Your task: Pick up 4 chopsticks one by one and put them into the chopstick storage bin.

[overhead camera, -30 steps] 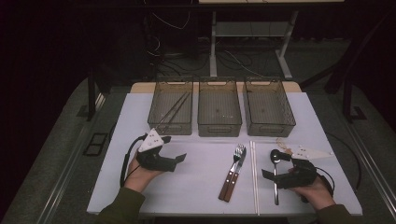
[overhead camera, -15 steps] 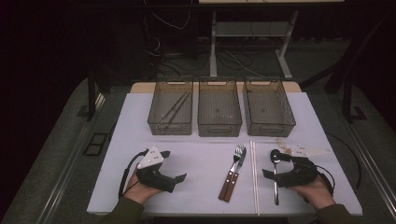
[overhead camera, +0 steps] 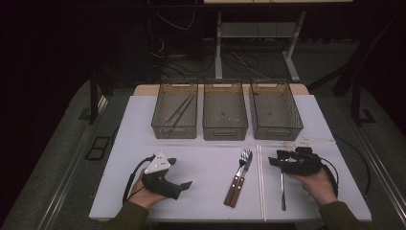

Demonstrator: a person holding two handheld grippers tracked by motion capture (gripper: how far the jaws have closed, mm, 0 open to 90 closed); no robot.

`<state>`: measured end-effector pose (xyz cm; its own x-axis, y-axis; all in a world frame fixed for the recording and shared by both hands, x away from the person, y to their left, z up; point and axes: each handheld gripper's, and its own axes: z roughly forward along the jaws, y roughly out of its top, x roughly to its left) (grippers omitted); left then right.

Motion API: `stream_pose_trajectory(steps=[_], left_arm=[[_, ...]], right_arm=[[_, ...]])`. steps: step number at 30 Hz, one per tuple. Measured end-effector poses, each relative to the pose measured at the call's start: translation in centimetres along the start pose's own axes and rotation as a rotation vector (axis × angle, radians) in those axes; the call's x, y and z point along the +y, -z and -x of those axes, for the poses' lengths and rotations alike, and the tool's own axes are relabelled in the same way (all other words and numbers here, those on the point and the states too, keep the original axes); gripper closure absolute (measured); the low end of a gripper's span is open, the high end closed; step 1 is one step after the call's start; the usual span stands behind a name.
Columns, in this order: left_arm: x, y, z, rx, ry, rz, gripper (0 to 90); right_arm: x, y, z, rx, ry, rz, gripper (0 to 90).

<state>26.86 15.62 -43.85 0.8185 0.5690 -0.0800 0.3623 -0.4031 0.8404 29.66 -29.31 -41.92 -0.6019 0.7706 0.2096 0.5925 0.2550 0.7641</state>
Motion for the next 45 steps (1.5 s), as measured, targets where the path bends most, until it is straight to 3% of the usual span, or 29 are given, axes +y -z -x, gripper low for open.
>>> stream_pose_trajectory(steps=[6, 11, 20, 24, 28, 45], left_arm=[[0.0, 0.2, -0.2, 0.009, 0.023, 0.006, 0.0], [0.1, 0.2, -0.2, 0.014, 0.018, 0.004, 0.0], [0.2, 0.1, -0.1, -0.003, 0.011, 0.018, 0.0], [0.3, 0.2, 0.0, 0.001, -0.003, 0.025, 0.0], [0.3, 0.1, 0.0, -0.004, -0.002, 0.023, 0.0], [0.2, 0.1, -0.1, -0.007, 0.010, 0.025, 0.0]], right_arm=[[1.3, -1.3, 0.7, 0.002, -0.029, -0.032, 76.6], [2.0, -2.8, 1.2, -0.013, -0.039, -0.069, 90.0], [2.8, -5.3, 2.1, -0.029, -0.049, -0.132, 90.0], [3.0, -6.3, 2.1, -0.062, -0.043, -0.156, 90.0], [3.0, -6.6, 2.3, -0.089, -0.052, -0.170, 90.0], [3.4, -7.9, 2.2, -0.095, -0.028, -0.193, 90.0]])
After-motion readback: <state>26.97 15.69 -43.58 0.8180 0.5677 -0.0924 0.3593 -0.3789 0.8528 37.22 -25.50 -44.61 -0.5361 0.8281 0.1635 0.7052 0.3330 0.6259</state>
